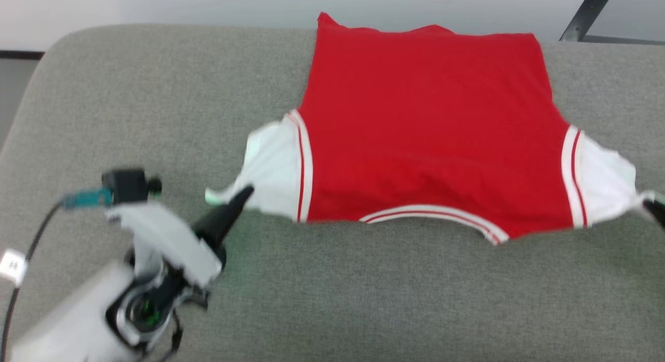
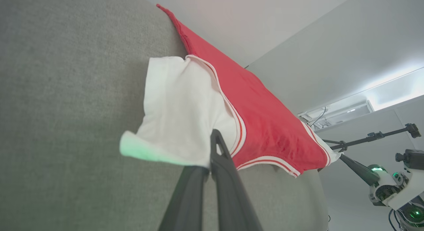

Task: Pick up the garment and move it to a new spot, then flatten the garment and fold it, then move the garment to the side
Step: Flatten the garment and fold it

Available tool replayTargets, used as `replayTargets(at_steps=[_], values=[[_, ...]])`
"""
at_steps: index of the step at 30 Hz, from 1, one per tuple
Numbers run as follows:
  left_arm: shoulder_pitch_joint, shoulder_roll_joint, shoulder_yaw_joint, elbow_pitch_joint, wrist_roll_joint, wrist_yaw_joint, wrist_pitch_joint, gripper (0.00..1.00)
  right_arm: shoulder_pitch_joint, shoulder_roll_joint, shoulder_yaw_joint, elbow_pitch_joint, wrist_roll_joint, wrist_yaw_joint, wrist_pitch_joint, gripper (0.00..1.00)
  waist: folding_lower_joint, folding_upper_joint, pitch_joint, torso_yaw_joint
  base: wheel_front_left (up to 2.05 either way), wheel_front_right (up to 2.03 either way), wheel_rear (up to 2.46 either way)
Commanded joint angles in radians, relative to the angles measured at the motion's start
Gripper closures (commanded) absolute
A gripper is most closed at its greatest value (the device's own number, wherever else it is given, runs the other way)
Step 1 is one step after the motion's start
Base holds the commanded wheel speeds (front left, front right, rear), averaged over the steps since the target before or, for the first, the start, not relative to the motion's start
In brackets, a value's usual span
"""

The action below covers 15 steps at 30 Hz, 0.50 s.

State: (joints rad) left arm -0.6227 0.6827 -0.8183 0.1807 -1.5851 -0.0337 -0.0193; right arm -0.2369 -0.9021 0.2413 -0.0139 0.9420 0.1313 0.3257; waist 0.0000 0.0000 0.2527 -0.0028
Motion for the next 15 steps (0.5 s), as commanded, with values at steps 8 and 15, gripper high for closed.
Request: replayTargets(at_steps=[8, 15], values=[[0.249, 0.162, -0.007, -0.265, -0.028, 0.075, -0.072, 1.00, 0.300, 0.041, -0.183, -0.202, -0.030, -0.001, 0.197, 1.00, 0.0000, 0.0000, -0.010, -0.006, 0.00, 0.00, 0.00], [0.373, 0.260, -0.018, -0.425, -0.034, 0.121, -0.108, 1.00, 0.483, 0.103, -0.319, -0.343, -0.074, -0.001, 0.337, 1.00, 0.0000, 0.0000, 0.004, -0.005, 0.00, 0.00, 0.00]])
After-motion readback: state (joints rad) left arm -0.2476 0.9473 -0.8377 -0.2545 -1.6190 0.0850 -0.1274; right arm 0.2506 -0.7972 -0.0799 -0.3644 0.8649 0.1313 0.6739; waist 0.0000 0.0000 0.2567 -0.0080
